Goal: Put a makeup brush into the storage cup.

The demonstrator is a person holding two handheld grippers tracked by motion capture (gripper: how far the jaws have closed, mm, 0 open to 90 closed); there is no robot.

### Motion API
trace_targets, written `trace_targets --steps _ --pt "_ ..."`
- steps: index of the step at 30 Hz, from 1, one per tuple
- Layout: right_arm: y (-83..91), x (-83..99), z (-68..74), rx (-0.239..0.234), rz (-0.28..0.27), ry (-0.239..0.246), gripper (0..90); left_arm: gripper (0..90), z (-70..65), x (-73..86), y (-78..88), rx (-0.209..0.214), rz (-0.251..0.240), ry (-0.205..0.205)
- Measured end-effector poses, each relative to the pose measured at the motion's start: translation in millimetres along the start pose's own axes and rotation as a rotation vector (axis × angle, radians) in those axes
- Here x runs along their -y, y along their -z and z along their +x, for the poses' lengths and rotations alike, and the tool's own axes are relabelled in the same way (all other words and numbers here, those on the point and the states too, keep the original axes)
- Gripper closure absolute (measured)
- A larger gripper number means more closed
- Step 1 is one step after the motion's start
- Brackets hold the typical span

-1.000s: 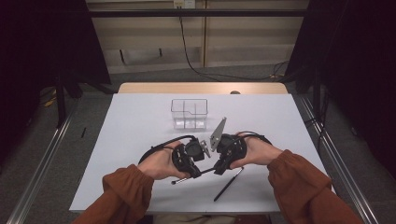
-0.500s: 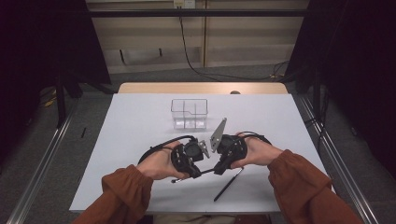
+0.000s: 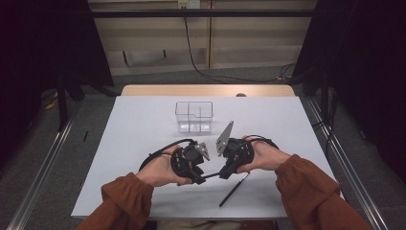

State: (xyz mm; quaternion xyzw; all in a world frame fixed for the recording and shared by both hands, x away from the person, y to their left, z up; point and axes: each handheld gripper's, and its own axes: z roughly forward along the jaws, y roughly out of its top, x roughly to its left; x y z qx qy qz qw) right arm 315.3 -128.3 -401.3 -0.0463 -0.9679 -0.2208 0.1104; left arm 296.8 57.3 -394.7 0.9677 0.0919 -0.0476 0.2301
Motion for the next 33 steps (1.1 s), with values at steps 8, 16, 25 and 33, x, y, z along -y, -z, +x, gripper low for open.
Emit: trace_targets --steps 8,16,25,33 --pt "2.6 4.3 -1.6 0.018 -0.016 -0.008 84.6 40.0 2.3 4.5 0.5 -0.061 -0.024 0.031" --pt "6.2 9.0 -2.3 0.021 -0.026 -0.036 84.7 17.8 8.7 11.5 3.8 -0.115 -0.065 0.095" --pt "12.0 16.4 -3.2 0.043 -0.054 -0.059 84.7 6.9 12.6 24.4 10.5 -0.142 -0.137 0.141" --pt "14.4 29.2 -8.3 0.063 -0.090 -0.106 84.7 4.6 12.6 45.6 21.1 -0.157 -0.212 0.181"
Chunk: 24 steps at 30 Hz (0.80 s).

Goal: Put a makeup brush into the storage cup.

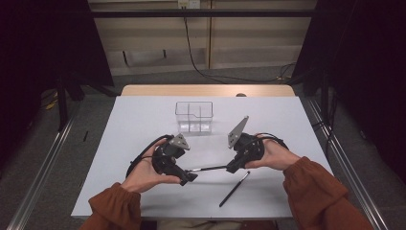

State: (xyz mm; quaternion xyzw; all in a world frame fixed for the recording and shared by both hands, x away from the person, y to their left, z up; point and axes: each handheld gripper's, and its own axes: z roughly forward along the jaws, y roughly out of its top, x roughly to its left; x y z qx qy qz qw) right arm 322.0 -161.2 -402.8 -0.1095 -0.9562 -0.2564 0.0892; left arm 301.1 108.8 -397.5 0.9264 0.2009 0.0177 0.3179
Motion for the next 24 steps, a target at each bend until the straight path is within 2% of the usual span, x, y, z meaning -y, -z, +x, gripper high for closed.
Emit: trace_targets --steps 4,12,14,17,24 --pt "1.6 5.0 2.5 0.000 0.000 0.003 84.6 4.1 3.3 9.1 2.5 0.006 -0.023 0.017" --pt "10.0 16.8 4.0 0.030 -0.044 -0.020 84.7 3.8 5.7 24.1 7.1 -0.012 -0.067 0.059" --pt "10.9 20.0 4.7 0.034 -0.046 -0.021 84.6 4.3 3.8 26.5 9.7 -0.034 -0.085 0.052" --pt "12.1 24.5 6.9 0.057 -0.045 -0.038 84.6 4.3 1.8 30.0 12.8 -0.033 -0.105 0.052" --pt "20.6 35.3 8.2 0.090 -0.106 -0.055 84.6 4.3 2.1 41.7 13.6 -0.058 -0.127 0.084"
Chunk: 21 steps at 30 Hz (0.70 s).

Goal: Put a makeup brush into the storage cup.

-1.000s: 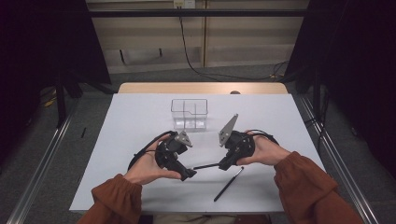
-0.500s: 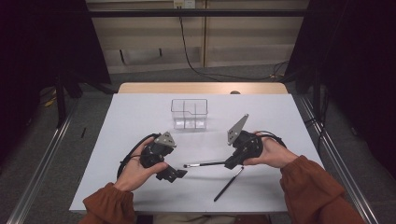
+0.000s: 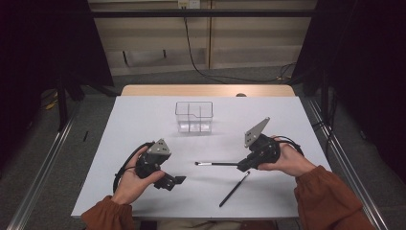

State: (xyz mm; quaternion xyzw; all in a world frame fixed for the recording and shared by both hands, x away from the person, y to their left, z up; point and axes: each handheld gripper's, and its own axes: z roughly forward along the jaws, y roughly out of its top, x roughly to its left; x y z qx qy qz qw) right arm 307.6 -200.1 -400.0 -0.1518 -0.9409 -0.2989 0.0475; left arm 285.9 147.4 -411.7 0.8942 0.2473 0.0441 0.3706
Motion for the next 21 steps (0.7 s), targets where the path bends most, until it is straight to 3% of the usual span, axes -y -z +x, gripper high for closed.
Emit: trace_targets --steps 3,8,19,21 --pt "1.3 3.9 3.4 0.033 -0.035 -0.015 84.6 4.3 -1.7 2.3 -0.1 0.000 -0.002 -0.003" --pt "-3.9 12.5 9.1 0.049 -0.084 -0.036 84.7 4.4 -3.3 5.8 -1.0 -0.008 -0.028 0.007" --pt "-9.8 29.5 12.7 0.041 -0.222 -0.110 84.6 4.3 -2.7 9.7 -3.0 0.003 -0.050 0.008" --pt "-16.1 32.7 12.6 0.048 -0.212 -0.109 84.6 4.3 -2.7 10.1 -3.5 0.002 -0.049 0.011"
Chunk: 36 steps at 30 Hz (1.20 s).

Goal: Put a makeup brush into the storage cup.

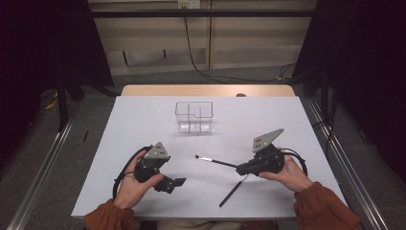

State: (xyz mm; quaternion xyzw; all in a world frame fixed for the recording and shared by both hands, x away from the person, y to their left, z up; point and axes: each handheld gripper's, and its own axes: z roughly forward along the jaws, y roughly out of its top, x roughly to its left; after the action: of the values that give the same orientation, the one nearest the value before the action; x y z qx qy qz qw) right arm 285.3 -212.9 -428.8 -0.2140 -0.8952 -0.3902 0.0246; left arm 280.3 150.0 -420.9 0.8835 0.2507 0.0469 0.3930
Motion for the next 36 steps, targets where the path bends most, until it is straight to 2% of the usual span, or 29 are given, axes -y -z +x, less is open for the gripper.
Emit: trace_targets --steps 3,6,8,14,21,26,28,36 --pt "-2.2 2.8 -0.3 0.004 -0.021 -0.007 84.6 4.3 0.3 1.5 -0.8 0.001 -0.006 0.004" --pt "0.1 2.8 0.1 0.004 -0.078 -0.011 84.6 4.3 0.6 2.3 -1.0 -0.003 -0.008 0.008" --pt "-0.4 3.0 1.2 0.022 -0.085 0.001 84.6 4.3 0.4 2.5 -1.0 -0.020 -0.002 0.006" --pt "-2.4 3.7 1.0 0.053 -0.113 0.013 84.7 4.3 2.8 4.3 2.5 -0.018 -0.025 0.013" --pt "4.0 3.0 3.6 0.054 -0.199 0.010 84.7 4.2 1.6 5.5 1.4 -0.025 -0.052 0.010" --pt "8.4 2.7 6.9 0.061 -0.290 0.022 84.7 4.2 0.6 6.0 0.9 -0.022 -0.064 0.007" --pt "7.8 2.7 8.3 0.066 -0.304 0.033 84.7 4.2 0.5 6.7 0.2 -0.022 -0.064 0.008" --pt "5.4 3.1 9.2 0.065 -0.351 0.018 84.7 4.5 -0.7 7.5 -0.7 -0.035 -0.067 0.007"
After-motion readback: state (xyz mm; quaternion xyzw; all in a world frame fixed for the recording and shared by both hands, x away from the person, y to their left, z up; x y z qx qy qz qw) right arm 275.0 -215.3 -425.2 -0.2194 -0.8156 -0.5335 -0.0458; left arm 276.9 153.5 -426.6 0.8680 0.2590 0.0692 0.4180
